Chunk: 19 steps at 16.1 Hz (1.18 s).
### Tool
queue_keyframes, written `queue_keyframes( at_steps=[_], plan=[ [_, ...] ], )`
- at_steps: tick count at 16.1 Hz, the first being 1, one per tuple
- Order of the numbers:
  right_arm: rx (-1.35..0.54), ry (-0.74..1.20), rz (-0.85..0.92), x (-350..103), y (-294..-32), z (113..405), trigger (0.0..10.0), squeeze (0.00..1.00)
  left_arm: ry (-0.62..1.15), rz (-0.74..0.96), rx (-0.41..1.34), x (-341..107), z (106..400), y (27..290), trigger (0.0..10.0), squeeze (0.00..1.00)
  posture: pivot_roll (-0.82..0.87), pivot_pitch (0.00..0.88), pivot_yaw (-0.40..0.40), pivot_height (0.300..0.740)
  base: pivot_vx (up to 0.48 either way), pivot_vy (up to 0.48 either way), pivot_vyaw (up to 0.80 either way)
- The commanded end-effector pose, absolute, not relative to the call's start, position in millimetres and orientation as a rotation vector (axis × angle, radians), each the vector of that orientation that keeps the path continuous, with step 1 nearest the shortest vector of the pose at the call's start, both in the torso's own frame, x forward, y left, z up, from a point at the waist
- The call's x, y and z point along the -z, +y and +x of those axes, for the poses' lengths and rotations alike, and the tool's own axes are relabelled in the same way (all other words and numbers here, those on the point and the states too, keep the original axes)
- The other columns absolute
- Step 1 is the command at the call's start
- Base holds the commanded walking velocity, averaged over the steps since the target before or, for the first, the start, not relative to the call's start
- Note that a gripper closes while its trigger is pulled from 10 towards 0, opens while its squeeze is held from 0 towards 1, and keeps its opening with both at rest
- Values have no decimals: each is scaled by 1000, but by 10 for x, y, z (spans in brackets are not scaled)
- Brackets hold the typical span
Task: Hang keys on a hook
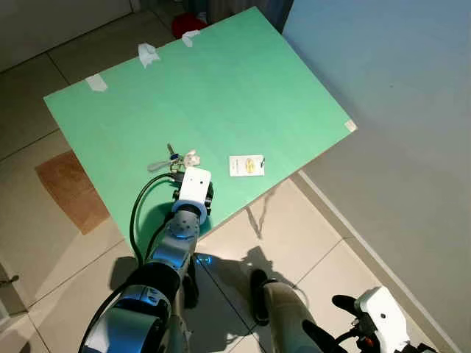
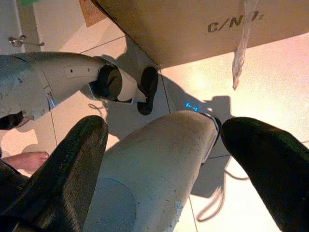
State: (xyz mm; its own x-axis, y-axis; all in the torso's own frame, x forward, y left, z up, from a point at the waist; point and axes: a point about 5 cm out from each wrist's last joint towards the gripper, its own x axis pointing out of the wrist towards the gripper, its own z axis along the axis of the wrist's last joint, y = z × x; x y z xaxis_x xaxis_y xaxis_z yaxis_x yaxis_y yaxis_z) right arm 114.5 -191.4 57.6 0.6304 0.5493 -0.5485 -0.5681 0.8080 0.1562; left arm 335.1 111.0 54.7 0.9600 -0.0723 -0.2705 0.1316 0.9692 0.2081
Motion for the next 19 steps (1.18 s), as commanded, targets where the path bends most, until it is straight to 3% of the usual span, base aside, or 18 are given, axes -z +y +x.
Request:
queue_keyframes(
  at_steps=[1, 6, 9, 14, 17, 18, 19],
  plan=[
    [-632, 658, -26, -499, -1951, 1073, 10000, 0, 353, 207, 131, -355, 3226, 1056, 0, 0, -424, 441, -112, 736, 0, 0, 0],
    [-629, 667, -25, -392, -1995, 1071, 10000, 0, 365, 176, 165, -320, 3187, 998, 0, 0, -421, 444, -113, 736, 0, 0, 0],
    [-624, 665, -25, -311, -2032, 1101, 10000, 0, 227, 172, 158, -600, 3305, 1022, 0, 0, -406, 429, -105, 736, 0, 0, 0],
    [-642, 618, -6, -265, -1922, 1264, 10000, 0, 148, 74, 181, -918, 3360, 1146, 0, 0, -353, 387, -82, 736, 0, 0, 0],
    [-645, 598, -3, -248, -1894, 1342, 10000, 0, 122, 169, 168, -1009, 3350, 1220, 0, 0, -336, 365, -72, 736, 0, 0, 0],
    [-646, 593, -3, -241, -1893, 1357, 10000, 0, 117, 184, 197, -1000, 3298, 1189, 10000, 0, -335, 362, -70, 736, 0, 0, 0],
    [-646, 592, -3, -244, -1894, 1359, 10000, 0, 96, 217, 232, -996, 3239, 1131, 10000, 1000, -334, 360, -67, 736, 0, 0, 0]
  ],
)
